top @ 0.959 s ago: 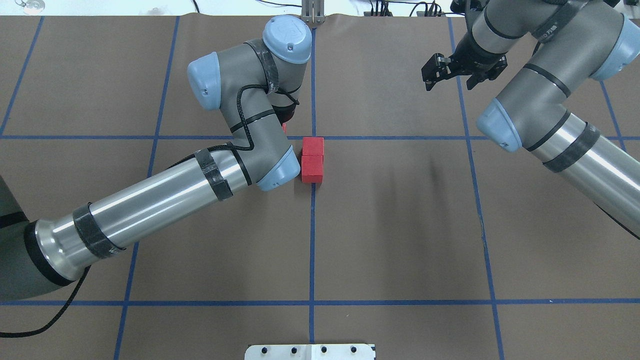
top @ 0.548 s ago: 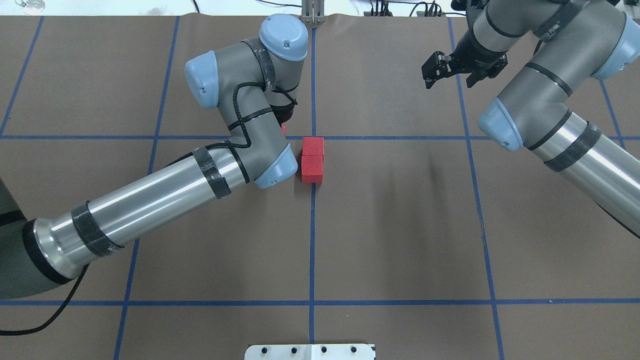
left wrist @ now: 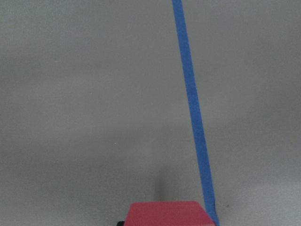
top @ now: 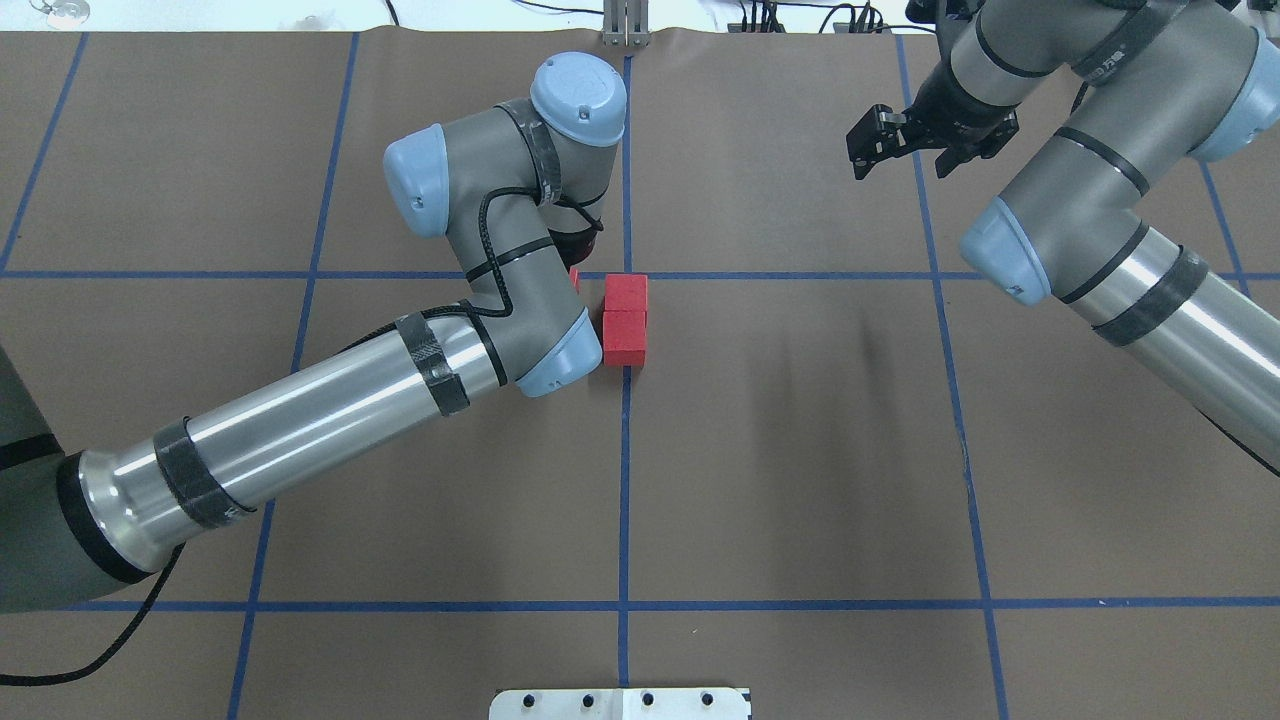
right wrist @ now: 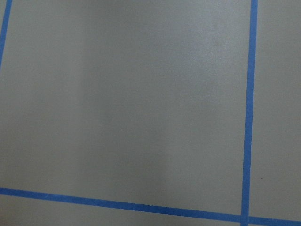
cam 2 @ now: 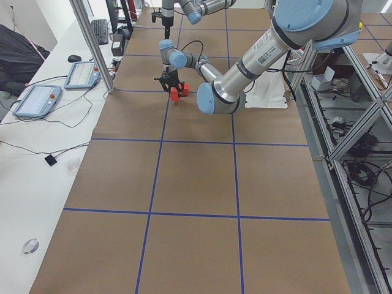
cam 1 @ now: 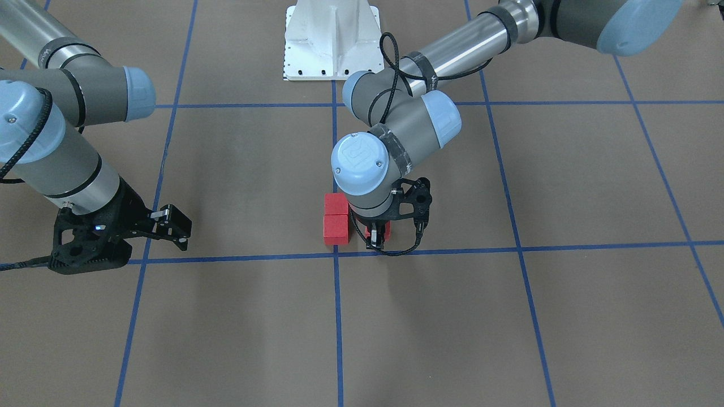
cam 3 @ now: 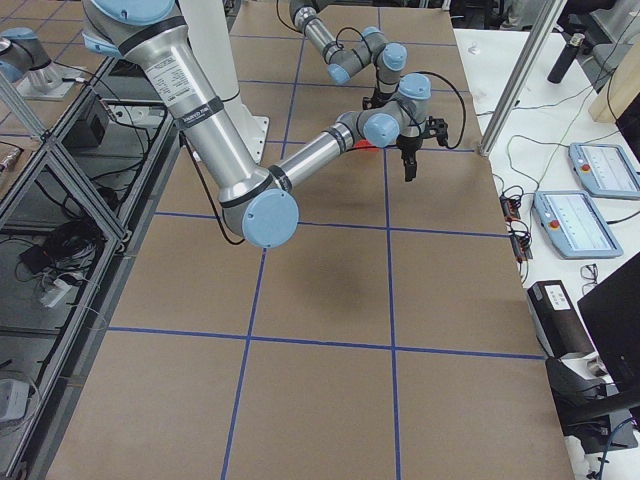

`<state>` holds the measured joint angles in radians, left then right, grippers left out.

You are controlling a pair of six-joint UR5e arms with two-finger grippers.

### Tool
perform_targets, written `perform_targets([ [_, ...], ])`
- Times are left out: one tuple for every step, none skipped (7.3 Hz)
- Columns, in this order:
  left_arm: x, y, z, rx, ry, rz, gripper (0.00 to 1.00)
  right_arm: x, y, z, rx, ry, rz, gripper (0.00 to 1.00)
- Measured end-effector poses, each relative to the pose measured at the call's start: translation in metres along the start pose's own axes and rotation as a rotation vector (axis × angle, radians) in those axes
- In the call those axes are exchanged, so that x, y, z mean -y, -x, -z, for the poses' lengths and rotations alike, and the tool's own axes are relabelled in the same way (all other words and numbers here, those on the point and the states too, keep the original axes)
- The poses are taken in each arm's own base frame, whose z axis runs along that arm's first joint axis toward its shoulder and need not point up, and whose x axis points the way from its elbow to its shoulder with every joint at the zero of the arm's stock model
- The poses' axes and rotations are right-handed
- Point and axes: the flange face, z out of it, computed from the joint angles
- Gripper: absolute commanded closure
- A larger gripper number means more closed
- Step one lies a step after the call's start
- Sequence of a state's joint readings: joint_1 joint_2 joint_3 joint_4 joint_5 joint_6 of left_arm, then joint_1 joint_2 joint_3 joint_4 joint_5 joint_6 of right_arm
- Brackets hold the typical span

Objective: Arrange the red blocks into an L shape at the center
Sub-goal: 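Lower the held cube beside the center cubes with the left gripper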

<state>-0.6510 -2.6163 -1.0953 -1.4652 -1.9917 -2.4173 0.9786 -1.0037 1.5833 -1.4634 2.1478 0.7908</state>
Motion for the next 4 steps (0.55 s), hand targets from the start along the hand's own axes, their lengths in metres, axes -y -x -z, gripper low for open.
perform_targets([
  [-0.0041, 0.0035, -0.0052, 0.006, -0.002, 0.007, 1.00, -0.0030, -0.0017, 0.0013, 0.002, -0.001, 0.000, 0.01],
  [-0.0053, 0.0033, -0.0054, 0.001, 0.003, 0.021, 1.00, -0.0072, -0.0045, 0.0028, 0.003, -0.002, 0.001, 0.01],
  [-0.0053, 0.0014, -0.0030, -0.010, 0.013, 0.029, 1.00, -0.0101, -0.0064, 0.0039, 0.004, -0.003, 0.001, 0.01],
  [-0.0043, -0.0015, 0.0008, -0.019, 0.021, 0.039, 1.00, -0.0114, -0.0077, 0.0042, 0.004, -0.003, 0.001, 0.01],
])
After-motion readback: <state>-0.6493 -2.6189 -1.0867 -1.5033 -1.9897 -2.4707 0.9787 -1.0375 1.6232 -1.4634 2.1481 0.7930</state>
